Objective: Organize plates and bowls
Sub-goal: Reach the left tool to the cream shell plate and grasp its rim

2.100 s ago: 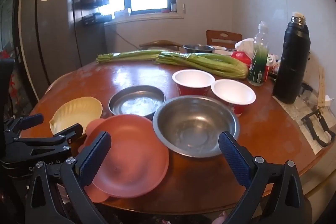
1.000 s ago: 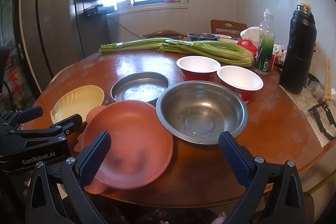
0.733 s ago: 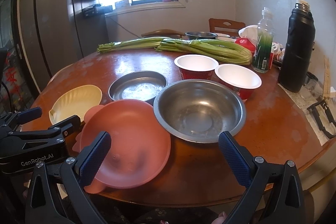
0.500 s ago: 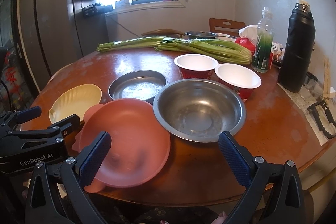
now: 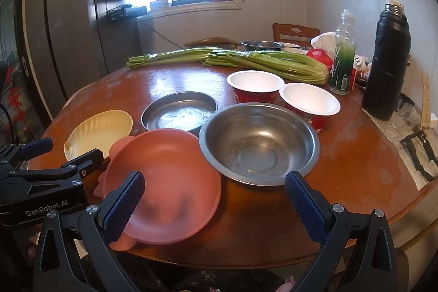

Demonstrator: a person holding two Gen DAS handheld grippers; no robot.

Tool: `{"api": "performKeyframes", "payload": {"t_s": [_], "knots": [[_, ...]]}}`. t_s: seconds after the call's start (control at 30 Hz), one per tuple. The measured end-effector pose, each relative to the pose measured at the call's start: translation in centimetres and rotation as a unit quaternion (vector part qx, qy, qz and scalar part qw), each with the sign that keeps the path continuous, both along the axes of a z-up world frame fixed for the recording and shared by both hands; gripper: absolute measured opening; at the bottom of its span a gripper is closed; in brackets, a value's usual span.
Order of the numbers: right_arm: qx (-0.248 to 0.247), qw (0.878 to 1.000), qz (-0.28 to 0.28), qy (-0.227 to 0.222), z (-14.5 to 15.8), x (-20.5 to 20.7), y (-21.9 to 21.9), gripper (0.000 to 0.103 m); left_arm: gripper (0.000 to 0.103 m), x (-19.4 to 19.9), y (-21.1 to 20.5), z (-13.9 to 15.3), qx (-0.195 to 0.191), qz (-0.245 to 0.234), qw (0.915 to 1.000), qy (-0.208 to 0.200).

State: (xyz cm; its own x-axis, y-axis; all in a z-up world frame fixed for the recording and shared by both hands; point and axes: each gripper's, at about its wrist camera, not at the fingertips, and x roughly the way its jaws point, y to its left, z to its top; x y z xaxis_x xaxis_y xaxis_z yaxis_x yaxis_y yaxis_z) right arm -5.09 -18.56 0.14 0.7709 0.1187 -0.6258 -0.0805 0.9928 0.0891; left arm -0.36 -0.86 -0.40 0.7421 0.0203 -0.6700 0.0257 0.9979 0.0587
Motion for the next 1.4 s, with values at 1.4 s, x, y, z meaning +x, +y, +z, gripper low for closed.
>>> {"api": "performKeyframes", "payload": {"t_s": [1.4], "knots": [[0.030,0.974,0.189,0.122,1.2,10.0,12.4,0.102,0.102,4.2,15.1,-1.5,-0.046,0.080,0.9950,0.040]]}}
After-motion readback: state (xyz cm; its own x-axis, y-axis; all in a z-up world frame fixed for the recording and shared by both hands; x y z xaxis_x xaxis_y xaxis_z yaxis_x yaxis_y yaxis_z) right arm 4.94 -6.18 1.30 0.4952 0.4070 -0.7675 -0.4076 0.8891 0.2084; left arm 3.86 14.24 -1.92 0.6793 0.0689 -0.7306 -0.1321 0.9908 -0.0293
